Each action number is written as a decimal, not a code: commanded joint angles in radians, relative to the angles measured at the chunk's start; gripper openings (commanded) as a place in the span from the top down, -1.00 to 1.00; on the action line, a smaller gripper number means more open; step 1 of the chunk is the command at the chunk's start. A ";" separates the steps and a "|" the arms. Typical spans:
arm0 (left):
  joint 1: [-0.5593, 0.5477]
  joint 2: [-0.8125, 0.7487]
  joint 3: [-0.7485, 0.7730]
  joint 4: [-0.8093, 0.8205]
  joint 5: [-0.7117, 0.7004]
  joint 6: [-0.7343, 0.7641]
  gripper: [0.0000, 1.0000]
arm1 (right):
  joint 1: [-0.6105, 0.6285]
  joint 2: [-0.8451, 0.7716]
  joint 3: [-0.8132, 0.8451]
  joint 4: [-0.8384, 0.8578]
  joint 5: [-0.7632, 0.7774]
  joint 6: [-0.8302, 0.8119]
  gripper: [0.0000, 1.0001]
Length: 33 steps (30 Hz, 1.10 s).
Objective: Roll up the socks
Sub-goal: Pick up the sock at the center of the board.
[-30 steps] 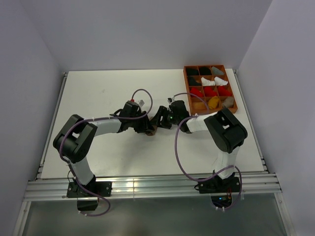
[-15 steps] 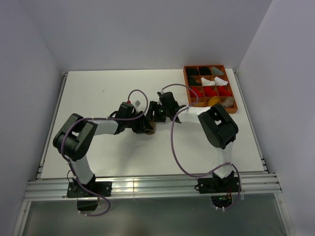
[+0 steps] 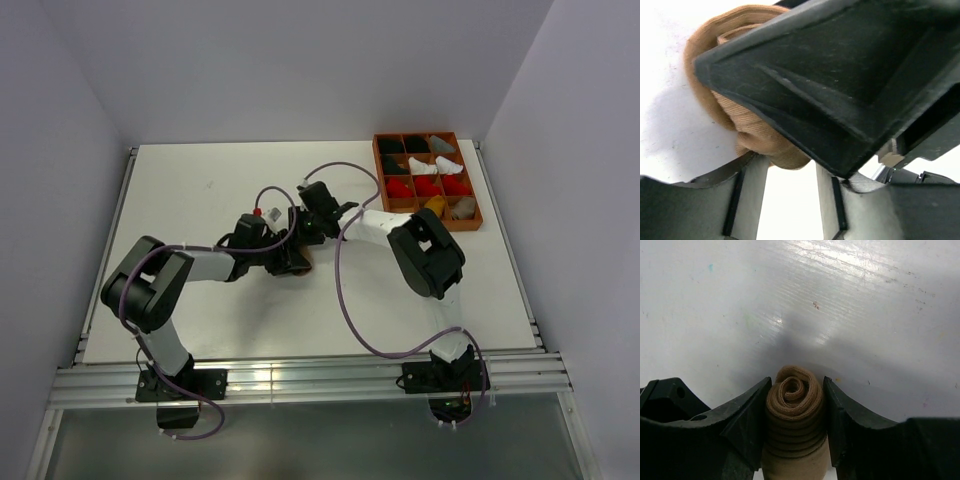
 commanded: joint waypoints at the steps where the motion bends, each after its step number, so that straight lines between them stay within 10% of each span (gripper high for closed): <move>1: 0.021 0.012 -0.021 0.037 -0.047 -0.001 0.15 | 0.034 0.039 -0.082 -0.234 -0.045 -0.038 -0.09; 19: 0.053 0.025 -0.116 0.149 -0.017 -0.080 0.30 | 0.035 -0.032 -0.133 -0.153 -0.188 -0.087 -0.25; 33: 0.096 -0.014 -0.172 0.197 -0.012 -0.078 0.04 | 0.087 0.014 -0.053 -0.343 0.011 -0.167 0.65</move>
